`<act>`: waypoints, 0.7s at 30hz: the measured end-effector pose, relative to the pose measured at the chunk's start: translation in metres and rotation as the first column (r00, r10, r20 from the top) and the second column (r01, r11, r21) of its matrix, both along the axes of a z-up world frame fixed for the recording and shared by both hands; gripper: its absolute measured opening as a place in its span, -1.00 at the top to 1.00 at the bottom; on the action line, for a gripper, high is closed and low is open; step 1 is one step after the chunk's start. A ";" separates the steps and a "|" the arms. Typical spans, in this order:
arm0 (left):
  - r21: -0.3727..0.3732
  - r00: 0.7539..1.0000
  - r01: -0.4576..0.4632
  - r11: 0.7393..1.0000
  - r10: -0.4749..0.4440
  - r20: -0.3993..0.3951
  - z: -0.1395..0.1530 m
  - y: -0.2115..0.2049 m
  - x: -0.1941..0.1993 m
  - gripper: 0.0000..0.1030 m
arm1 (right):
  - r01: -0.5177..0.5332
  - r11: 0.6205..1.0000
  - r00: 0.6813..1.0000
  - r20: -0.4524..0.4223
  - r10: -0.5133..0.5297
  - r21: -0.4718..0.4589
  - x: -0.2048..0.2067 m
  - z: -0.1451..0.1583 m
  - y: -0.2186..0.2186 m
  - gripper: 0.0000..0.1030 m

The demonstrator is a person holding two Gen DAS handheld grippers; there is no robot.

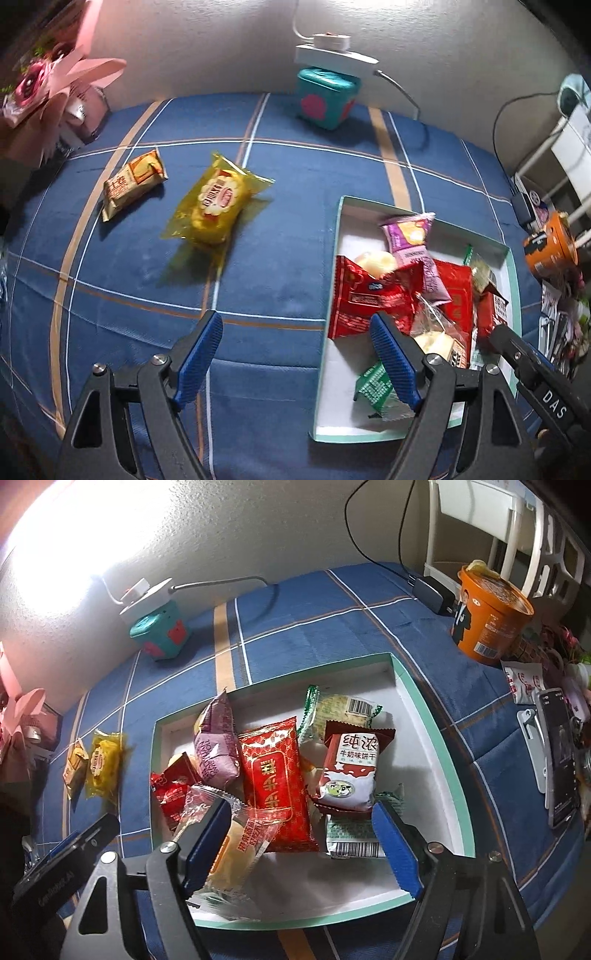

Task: Organize snacks
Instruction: 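Withdraw both grippers from the tray toward the last two packets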

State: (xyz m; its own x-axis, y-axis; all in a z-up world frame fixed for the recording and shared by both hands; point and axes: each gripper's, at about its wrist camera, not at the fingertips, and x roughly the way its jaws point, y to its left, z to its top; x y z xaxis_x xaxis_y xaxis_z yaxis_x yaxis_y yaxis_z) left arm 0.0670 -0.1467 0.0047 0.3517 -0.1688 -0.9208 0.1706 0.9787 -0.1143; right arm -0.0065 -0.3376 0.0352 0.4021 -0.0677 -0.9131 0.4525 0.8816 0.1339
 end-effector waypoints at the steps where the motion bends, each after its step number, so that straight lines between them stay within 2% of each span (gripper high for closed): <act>1: -0.001 1.000 -0.007 1.000 0.007 0.000 0.000 0.002 0.001 -0.61 | -0.001 1.000 1.000 0.000 0.001 -0.001 0.000 0.000 0.001 -0.58; 2: 0.000 1.000 -0.013 1.000 0.013 0.000 0.000 0.003 0.002 -0.62 | -0.004 1.000 1.000 0.000 0.004 -0.002 0.001 0.000 0.002 -0.58; 5: 0.025 0.999 -0.040 0.999 0.040 0.007 -0.001 0.009 0.004 -0.99 | -0.016 1.000 1.000 -0.003 0.016 -0.008 0.001 -0.001 0.006 -0.61; 8: 0.042 0.999 -0.050 0.998 0.050 0.010 -0.004 0.011 0.005 -0.99 | -0.028 0.999 1.000 -0.005 0.028 -0.025 0.002 -0.002 0.009 -1.00; 21: 0.071 0.999 -0.038 0.997 0.037 0.022 -0.004 0.011 0.005 -0.99 | -0.053 0.997 0.999 -0.013 0.052 -0.060 0.005 -0.002 0.015 -1.00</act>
State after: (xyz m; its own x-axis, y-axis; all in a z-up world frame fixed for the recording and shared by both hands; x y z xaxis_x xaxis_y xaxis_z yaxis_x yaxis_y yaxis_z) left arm 0.0718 -0.1359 0.0005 0.3760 -0.0896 -0.9223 0.1352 0.9900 -0.0410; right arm -0.0016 -0.3227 0.0336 0.3961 -0.1015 -0.9126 0.4065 0.9106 0.0752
